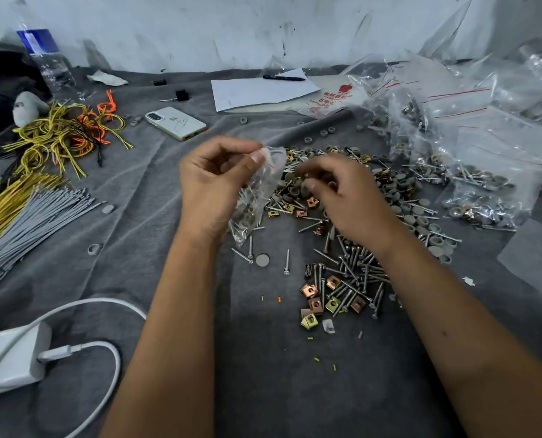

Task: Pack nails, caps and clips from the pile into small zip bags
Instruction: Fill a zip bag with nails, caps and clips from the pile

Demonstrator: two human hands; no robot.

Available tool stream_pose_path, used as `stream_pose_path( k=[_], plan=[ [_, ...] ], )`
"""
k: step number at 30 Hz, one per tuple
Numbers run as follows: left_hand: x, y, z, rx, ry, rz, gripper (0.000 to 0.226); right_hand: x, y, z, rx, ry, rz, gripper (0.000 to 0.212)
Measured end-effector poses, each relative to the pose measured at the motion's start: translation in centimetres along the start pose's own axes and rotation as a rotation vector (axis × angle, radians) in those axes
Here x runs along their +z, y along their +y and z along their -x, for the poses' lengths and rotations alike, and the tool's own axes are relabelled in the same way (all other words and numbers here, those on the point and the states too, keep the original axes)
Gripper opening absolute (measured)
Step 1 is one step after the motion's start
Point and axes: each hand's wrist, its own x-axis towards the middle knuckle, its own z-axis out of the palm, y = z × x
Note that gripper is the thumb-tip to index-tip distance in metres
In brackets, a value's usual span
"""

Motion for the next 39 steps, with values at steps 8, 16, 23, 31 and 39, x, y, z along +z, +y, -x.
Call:
stream_pose_path(
  k=[8, 16, 23, 31, 39],
  plan=[
    [2.5, -0.9, 1.3, 0.065, -0.318, -0.492, 0.013, -0.8, 0.4, -0.2, 0.007, -0.102, -0.467, 0.025],
    [2.3, -1.1, 1.4, 0.097, -0.298, -0.607, 0.016, -1.2, 1.0, 0.1, 0.104, -0.161, -0.465, 0.008],
    [1.9, -0.9, 1.4, 0.157, -0.292, -0.716, 0.015, -1.7, 2.0, -0.2, 0.101, -0.2, -0.369, 0.005],
    [2.3, -0.1, 1.5, 0.175, -0.228, -0.598, 0.016, -1.1, 2.4, -0.2, 0.046, -0.272, -0.313, 0.008],
    [2.4, 0.1, 1.7, 0.206, -0.108, -0.528, 0.008, -0.7, 2.3, -0.2, -0.007, -0.236, -0.388, 0.013]
  ],
)
